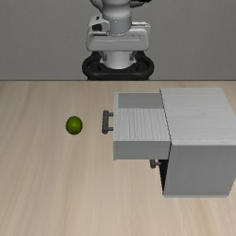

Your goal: Pick up the lime and place it in the top layer of the cabinet

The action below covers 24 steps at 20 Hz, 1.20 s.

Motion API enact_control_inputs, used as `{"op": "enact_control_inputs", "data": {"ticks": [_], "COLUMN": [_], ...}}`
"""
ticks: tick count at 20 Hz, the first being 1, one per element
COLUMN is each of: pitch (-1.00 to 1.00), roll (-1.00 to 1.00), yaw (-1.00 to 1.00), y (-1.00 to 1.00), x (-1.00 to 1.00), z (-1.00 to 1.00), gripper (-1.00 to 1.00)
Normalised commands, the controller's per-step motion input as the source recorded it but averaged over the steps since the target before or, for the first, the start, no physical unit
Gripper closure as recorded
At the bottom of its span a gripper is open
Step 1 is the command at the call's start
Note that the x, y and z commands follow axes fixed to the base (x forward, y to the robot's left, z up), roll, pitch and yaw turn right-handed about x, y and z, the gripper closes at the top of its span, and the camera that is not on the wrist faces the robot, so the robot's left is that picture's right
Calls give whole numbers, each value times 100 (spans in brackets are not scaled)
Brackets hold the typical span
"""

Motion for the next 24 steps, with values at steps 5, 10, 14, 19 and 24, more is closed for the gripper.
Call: {"op": "enact_control_inputs", "data": {"ticks": [5, 10, 14, 19, 24], "pitch": [0, 0, 0, 0, 0], "roll": [0, 0, 0, 0, 0], "yaw": [0, 0, 0, 0, 0], "y": [-100, -100, -75, 0, 0], "x": [0, 0, 25, 100, 20], "z": [0, 0, 0, 0, -40], "gripper": [-100, -100, -100, -100, -100]}}
